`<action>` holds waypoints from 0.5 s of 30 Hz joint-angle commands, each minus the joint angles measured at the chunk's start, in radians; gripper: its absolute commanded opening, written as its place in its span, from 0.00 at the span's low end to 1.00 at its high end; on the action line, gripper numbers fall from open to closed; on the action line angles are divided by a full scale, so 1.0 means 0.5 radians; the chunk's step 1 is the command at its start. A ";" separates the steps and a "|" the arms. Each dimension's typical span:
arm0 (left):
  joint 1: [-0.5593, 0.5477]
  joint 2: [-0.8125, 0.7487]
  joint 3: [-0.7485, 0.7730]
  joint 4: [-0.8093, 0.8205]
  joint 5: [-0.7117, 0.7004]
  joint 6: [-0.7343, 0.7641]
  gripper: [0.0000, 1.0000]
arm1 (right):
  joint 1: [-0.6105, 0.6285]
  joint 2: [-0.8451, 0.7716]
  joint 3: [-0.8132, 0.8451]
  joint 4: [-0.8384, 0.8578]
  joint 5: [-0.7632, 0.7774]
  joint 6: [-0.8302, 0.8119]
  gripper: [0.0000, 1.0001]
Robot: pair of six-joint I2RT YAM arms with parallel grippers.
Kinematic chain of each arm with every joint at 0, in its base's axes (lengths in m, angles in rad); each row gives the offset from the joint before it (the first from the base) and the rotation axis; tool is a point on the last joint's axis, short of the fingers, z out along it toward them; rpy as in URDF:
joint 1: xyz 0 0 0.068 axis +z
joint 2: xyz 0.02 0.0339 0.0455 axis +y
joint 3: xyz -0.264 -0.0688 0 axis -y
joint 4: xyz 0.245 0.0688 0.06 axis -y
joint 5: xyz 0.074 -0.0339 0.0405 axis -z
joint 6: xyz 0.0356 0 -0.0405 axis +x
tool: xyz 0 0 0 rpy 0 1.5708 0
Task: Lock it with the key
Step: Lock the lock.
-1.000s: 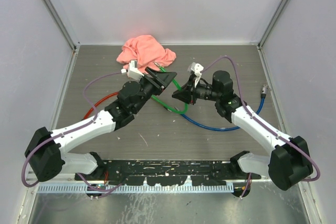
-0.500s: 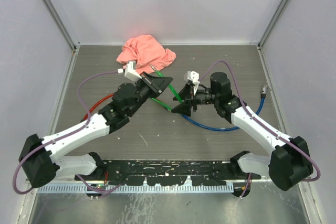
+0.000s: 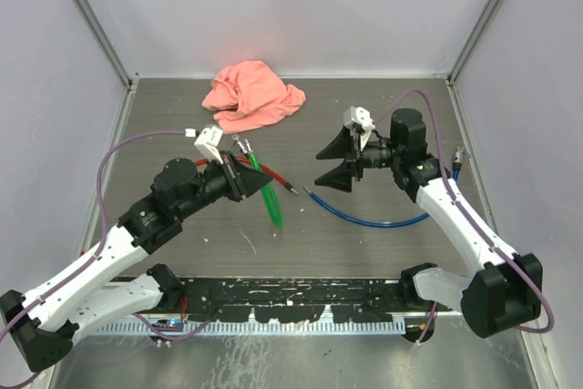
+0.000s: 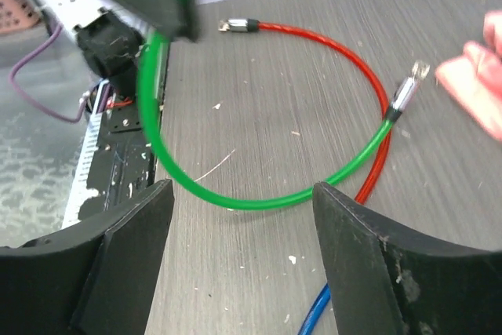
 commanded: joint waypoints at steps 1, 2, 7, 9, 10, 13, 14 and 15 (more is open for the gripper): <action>0.012 -0.056 0.102 -0.288 0.316 0.278 0.00 | 0.061 0.183 -0.181 0.609 0.416 0.670 0.76; 0.012 -0.063 0.092 -0.296 0.351 0.292 0.00 | 0.115 0.268 -0.176 0.607 0.497 0.678 0.75; 0.013 -0.137 0.001 -0.282 0.514 0.374 0.00 | 0.392 0.640 -0.154 0.818 0.817 0.782 0.75; 0.012 -0.175 -0.041 -0.274 0.546 0.390 0.00 | 0.422 0.811 -0.099 0.951 0.834 0.881 0.75; 0.013 -0.188 -0.059 -0.270 0.549 0.393 0.00 | 0.423 0.893 -0.051 0.973 0.843 0.905 0.75; 0.012 -0.222 -0.091 -0.260 0.546 0.400 0.00 | 0.423 1.063 0.100 0.961 0.841 0.855 0.76; 0.012 -0.230 -0.095 -0.255 0.548 0.401 0.00 | 0.421 1.079 0.113 0.962 0.836 0.837 0.76; 0.012 -0.234 -0.094 -0.251 0.551 0.403 0.00 | 0.416 1.097 0.127 0.960 0.810 0.810 0.76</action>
